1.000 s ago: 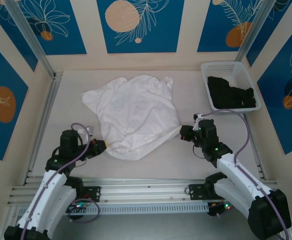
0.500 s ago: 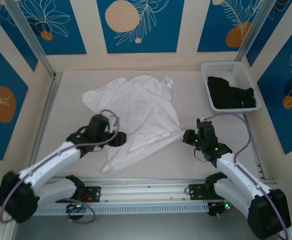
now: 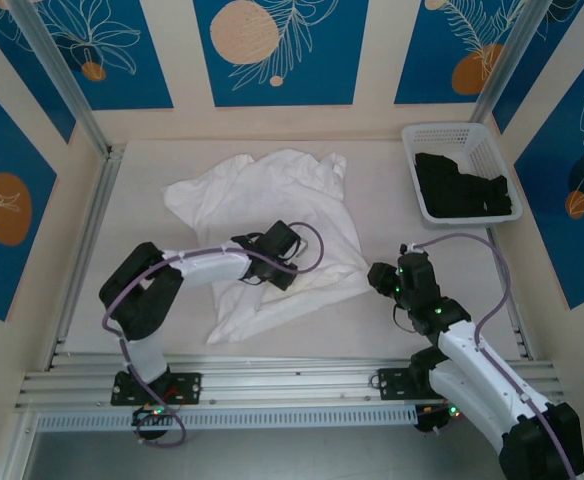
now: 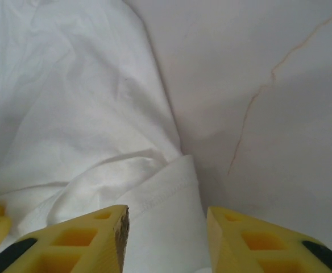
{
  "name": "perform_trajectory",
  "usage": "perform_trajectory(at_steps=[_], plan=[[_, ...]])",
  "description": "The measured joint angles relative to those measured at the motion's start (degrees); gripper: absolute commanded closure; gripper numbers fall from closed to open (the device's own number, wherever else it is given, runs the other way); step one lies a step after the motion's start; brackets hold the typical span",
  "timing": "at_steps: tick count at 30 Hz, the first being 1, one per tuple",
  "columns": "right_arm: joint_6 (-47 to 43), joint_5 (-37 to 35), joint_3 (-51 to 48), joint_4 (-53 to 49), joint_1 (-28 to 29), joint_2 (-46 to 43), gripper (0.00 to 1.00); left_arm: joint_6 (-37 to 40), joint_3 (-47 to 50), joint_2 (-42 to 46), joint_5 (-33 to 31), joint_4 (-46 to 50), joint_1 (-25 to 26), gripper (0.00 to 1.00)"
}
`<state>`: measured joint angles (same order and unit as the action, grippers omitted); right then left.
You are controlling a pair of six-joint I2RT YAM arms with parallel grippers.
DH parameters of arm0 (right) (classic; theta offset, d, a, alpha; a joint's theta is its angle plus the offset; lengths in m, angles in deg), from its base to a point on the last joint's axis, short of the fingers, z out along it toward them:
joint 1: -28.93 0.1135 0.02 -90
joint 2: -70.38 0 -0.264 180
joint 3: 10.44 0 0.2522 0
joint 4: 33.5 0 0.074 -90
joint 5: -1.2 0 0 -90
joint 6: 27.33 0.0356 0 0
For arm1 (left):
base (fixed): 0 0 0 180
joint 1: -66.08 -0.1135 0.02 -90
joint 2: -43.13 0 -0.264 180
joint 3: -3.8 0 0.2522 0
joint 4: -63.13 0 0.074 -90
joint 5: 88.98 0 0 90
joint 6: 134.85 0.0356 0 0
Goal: Fold the inside-out t-shirt
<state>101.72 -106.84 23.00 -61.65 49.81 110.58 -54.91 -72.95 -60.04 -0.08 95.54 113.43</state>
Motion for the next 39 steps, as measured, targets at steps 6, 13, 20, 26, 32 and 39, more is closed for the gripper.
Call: perform_trajectory(at_steps=[6,13,20,26,32,39], plan=[[-7.8,-0.6,0.1,2.4,10.0,-0.6,0.47,-1.0,0.0,2.5,2.0,0.0,-0.6,1.00],[-11.2,9.2,1.2,15.0,14.0,10.8,0.42,-4.7,3.2,13.6,10.1,-1.9,-3.7,1.00],[-7.7,18.8,1.8,27.6,14.0,24.2,0.38,-6.8,6.5,17.2,13.2,-2.8,-4.9,1.00],[-4.3,21.7,5.6,34.8,14.0,34.3,0.53,-7.6,8.8,18.4,13.6,-3.2,-5.0,1.00],[-3.8,23.2,8.9,36.8,14.0,38.1,0.97,-7.9,11.3,20.3,13.5,-3.7,-5.0,1.00],[-4.8,24.5,9.4,35.6,13.7,36.0,1.00,-8.0,14.3,22.4,12.6,-6.4,-5.2,1.00]])
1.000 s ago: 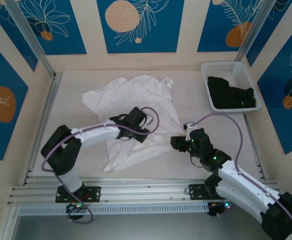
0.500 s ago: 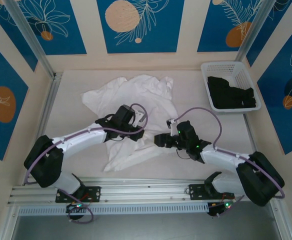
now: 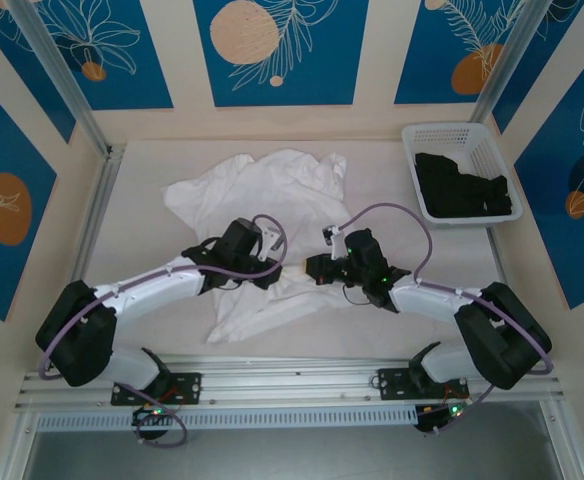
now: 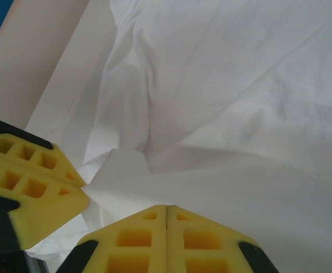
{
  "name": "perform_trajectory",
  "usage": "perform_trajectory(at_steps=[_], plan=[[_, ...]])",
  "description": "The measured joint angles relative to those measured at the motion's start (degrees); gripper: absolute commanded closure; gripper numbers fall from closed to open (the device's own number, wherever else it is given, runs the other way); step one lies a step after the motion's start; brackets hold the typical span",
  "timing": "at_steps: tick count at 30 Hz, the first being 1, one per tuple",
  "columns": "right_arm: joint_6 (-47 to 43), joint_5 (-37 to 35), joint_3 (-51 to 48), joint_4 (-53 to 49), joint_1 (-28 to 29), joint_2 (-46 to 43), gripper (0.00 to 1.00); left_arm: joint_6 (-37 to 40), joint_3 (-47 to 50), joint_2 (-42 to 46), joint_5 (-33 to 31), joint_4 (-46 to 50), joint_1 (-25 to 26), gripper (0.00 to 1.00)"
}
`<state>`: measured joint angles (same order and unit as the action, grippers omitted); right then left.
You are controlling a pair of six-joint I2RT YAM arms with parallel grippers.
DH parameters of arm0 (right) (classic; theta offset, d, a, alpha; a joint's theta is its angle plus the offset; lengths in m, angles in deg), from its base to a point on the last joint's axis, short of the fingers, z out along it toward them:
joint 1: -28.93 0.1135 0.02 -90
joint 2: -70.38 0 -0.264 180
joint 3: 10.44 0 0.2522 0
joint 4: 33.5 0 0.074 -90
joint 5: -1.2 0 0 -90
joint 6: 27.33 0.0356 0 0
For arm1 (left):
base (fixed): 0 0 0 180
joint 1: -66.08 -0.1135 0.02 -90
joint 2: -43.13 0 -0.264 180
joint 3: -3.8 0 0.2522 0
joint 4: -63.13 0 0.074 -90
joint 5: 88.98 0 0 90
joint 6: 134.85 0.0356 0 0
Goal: Fold the inside-out t-shirt
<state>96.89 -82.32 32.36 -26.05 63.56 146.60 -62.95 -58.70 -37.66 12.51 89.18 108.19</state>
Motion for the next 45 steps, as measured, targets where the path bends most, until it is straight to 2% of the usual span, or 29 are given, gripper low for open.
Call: perform_trajectory(at_steps=[1,2,5,6,9,12,15,18,24,26,31,36,39,42,45], plan=[[-0.2,0.0,0.0,-0.3,0.0,-0.8,1.00,0.0,0.3,0.1,0.0,-0.3,0.0,1.00],[-0.4,0.0,0.0,-1.0,0.0,-1.7,0.95,0.0,0.6,0.1,-0.1,-0.4,0.0,1.00],[-1.2,-1.4,0.1,-4.5,0.0,-4.8,0.58,0.0,0.8,0.1,-0.2,-0.7,0.0,1.00],[-1.3,-2.4,0.1,-6.2,0.0,-5.9,0.51,0.0,0.8,0.1,-0.2,-0.9,0.0,1.00],[-1.9,-5.5,0.1,-11.1,0.0,-8.6,0.38,0.0,0.9,0.2,-0.2,-1.0,0.0,1.00],[-0.6,-6.8,0.2,-13.9,0.3,-7.9,0.34,0.0,0.9,0.5,-0.2,-1.3,0.0,1.00],[1.5,-6.9,0.4,-14.0,1.7,-4.2,0.36,0.0,0.9,0.5,-0.2,-1.7,0.0,1.00],[3.8,-6.4,0.9,-12.8,3.0,0.1,0.46,0.0,1.0,0.5,-0.2,-2.1,0.0,1.00],[6.6,-4.5,2.8,-8.7,3.3,3.9,0.90,0.0,1.5,0.5,-0.3,-2.5,0.0,1.00],[6.7,-4.0,3.9,-7.6,3.4,4.2,1.00,0.0,1.8,0.5,-0.7,-2.5,0.0,1.00],[6.5,-3.2,4.7,-6.1,3.0,2.6,1.00,0.5,2.6,0.5,-3.1,-2.9,0.0,0.99],[7.3,-1.0,4.7,-5.6,1.8,-2.8,1.00,2.4,3.4,0.6,-5.0,-3.9,0.0,0.61],[8.3,0.5,4.7,-5.4,1.1,-4.6,1.00,3.3,4.9,2.1,-4.7,-5.9,0.0,0.45],[9.4,2.1,4.7,-5.4,0.2,-5.0,1.00,4.0,6.0,4.3,-3.8,-8.2,0.0,0.35],[10.3,3.4,4.7,-5.9,-0.6,-5.2,1.00,5.0,6.1,5.1,-2.6,-10.9,0.2,0.29]])
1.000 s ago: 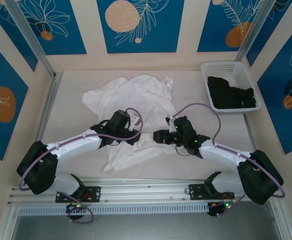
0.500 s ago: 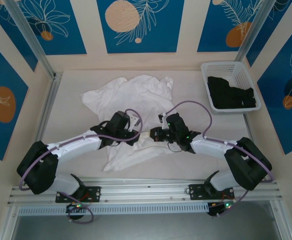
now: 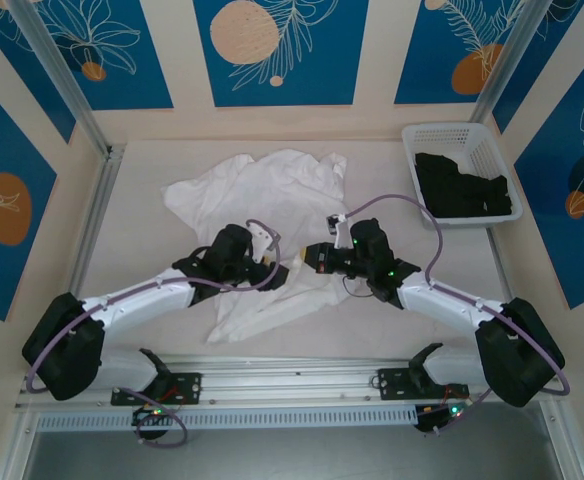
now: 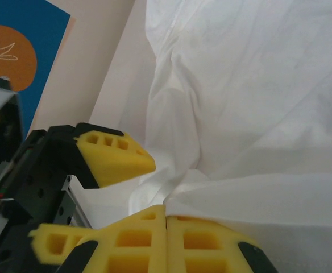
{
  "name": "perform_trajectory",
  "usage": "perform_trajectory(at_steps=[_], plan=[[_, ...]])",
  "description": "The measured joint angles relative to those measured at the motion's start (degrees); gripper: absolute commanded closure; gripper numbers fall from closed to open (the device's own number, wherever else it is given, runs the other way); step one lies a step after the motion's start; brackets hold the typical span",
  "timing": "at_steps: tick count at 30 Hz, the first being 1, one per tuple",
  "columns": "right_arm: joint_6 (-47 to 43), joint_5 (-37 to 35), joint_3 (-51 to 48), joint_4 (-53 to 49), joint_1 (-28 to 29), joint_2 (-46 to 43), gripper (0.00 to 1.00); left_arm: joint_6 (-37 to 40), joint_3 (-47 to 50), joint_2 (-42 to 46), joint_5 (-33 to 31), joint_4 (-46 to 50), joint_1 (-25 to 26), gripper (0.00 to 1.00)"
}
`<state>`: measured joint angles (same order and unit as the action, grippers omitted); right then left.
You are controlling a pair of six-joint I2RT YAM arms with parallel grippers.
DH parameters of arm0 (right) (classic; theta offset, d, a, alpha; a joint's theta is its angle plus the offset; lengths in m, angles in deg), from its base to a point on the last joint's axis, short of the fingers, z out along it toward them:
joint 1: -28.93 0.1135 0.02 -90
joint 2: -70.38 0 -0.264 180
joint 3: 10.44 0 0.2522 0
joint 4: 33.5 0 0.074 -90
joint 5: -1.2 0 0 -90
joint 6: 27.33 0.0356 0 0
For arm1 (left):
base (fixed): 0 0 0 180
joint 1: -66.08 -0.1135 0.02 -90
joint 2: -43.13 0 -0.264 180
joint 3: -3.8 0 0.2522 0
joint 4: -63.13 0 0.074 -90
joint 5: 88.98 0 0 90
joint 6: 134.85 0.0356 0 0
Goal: Fold the inside-out t-shirt
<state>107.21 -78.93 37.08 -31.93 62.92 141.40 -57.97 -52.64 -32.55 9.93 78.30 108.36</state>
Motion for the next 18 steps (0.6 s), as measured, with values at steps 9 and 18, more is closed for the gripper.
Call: perform_trajectory(at_steps=[9,18], plan=[[3.1,2.8,0.1,0.1,-2.2,-0.4,1.00,1.5,-2.4,-8.0,4.5,-3.4,0.8,0.56],[0.3,-4.7,-1.0,-6.2,-3.8,-7.7,0.45,-1.2,-7.0,-11.4,7.7,-4.9,-0.1,1.00]])
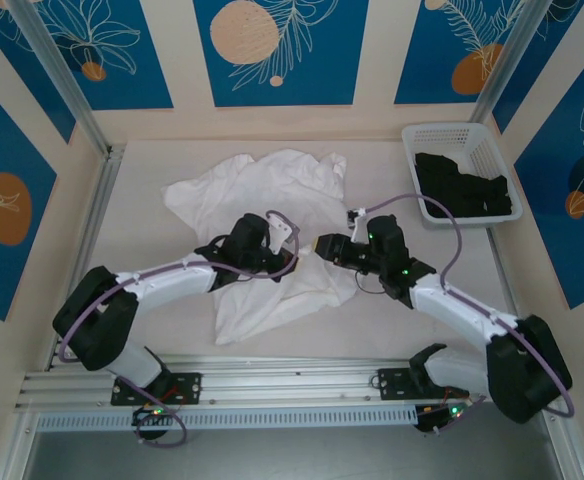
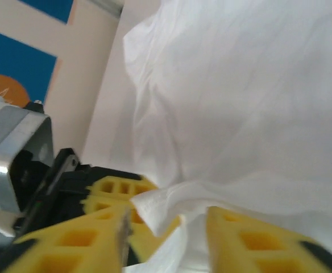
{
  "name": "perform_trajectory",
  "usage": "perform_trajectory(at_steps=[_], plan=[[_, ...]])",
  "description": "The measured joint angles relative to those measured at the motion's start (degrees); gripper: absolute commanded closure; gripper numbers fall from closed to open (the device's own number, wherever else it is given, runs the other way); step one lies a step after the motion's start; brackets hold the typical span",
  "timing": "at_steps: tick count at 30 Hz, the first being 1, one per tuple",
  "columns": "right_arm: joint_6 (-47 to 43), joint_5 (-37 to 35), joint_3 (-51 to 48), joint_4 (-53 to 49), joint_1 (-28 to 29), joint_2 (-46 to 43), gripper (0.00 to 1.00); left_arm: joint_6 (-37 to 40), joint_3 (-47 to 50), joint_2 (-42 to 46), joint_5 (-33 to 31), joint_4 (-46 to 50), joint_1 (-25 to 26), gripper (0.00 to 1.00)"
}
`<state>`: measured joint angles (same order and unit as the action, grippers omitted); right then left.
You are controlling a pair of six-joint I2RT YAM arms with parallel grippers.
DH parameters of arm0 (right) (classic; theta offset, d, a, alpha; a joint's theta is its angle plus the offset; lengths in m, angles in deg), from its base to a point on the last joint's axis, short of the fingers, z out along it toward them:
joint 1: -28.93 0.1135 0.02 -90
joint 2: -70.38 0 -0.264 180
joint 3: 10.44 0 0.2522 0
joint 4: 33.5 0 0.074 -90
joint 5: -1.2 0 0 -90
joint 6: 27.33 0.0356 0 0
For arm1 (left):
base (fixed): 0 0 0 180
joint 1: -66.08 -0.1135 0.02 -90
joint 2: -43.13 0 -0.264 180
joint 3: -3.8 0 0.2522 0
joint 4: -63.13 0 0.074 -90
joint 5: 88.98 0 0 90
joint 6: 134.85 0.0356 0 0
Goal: Fold the inside-out t-shirt
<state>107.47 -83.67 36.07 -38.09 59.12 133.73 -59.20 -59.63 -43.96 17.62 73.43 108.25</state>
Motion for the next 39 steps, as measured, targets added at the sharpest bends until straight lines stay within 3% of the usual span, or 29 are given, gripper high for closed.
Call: perform_trajectory(at_steps=[3,7,10,18,23,29,39], plan=[[-9.4,-7.6,-3.4,0.4,8.3,-7.2,0.33,-1.9,0.0,1.3,1.9,0.0,-1.9,1.00],[-21.5,-13.6,-8.9,5.6,18.2,-7.9,0.34,-3.8,0.1,4.2,4.4,0.2,-5.2,1.00],[-28.5,-17.4,-10.2,9.2,21.6,0.2,0.38,-4.3,0.0,6.5,6.0,1.6,-7.0,1.00],[-40.3,-24.5,-4.7,20.4,24.0,23.8,0.47,-4.9,-0.7,11.8,8.7,7.4,-8.6,1.00],[-44.5,-29.3,1.2,25.1,24.1,34.2,0.51,-5.1,-2.5,13.4,10.4,9.8,-8.9,1.00],[-46.9,-33.8,4.1,28.4,23.6,40.4,0.52,-5.8,-6.2,14.0,12.6,12.2,-9.0,1.00],[-45.5,-32.7,4.9,28.5,20.2,41.1,0.48,-5.0,-9.0,18.1,14.3,14.9,-9.0,1.00]])
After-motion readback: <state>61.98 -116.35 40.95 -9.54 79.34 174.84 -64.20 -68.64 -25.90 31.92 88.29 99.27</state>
